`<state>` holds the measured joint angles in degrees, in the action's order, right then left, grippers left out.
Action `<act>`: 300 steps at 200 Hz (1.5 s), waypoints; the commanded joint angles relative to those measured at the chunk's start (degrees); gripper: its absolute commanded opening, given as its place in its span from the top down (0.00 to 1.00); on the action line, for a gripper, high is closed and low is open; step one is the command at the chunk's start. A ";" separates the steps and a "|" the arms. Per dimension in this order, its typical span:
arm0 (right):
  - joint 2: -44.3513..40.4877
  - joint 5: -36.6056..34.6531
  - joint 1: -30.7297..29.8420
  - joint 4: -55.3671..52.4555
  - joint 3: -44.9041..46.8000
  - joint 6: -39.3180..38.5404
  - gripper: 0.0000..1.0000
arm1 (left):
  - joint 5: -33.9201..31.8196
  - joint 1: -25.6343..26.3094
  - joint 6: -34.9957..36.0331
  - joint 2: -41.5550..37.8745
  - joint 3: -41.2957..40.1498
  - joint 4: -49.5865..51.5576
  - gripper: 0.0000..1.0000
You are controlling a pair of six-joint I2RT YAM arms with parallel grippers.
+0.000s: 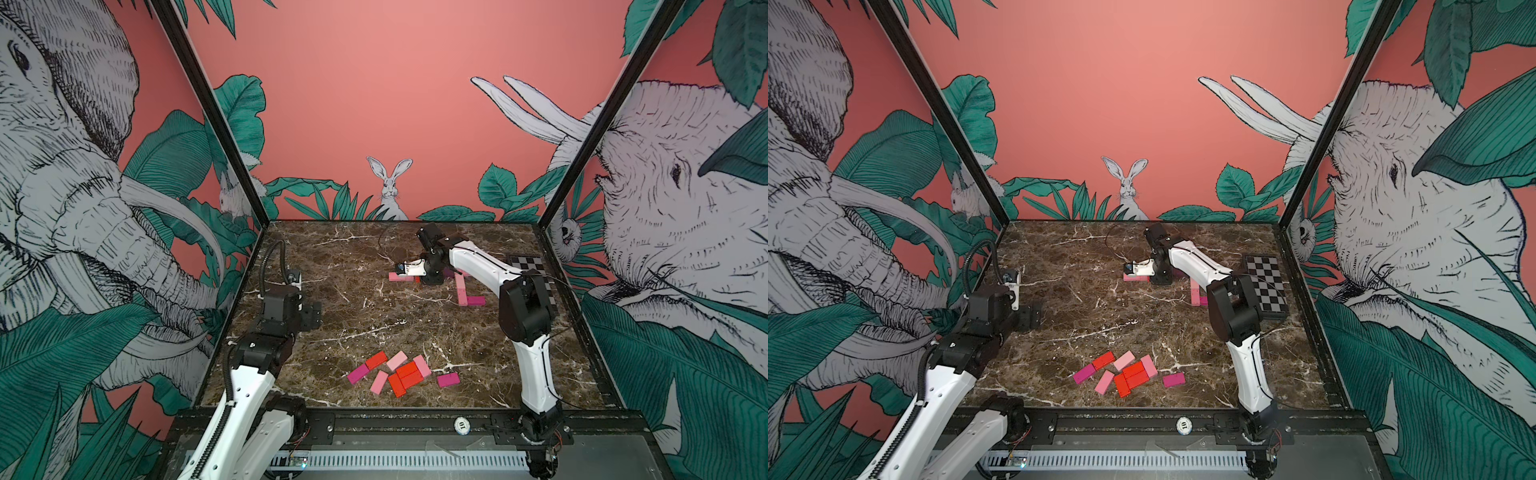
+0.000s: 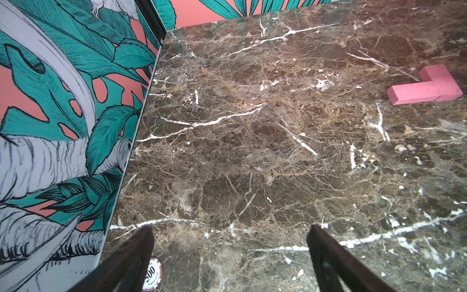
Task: Assemble the letter t with building blocks
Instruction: Assemble the building block at the center of the board.
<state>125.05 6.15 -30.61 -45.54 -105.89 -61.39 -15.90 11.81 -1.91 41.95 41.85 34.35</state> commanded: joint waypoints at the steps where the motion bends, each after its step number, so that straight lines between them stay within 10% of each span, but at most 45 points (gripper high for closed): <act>1: 1.25 -0.13 0.45 -0.68 -1.90 -1.08 0.85 | 0.04 -0.12 -0.06 -1.23 -0.89 -0.86 0.03; 300: 10.03 -1.67 1.72 4.89 -4.77 -1.81 0.79 | -0.36 -0.13 -0.02 -0.55 -0.98 -0.78 0.03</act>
<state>133.80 3.84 -28.62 -40.53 -110.54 -63.46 -15.90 11.81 -1.91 41.56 41.54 34.33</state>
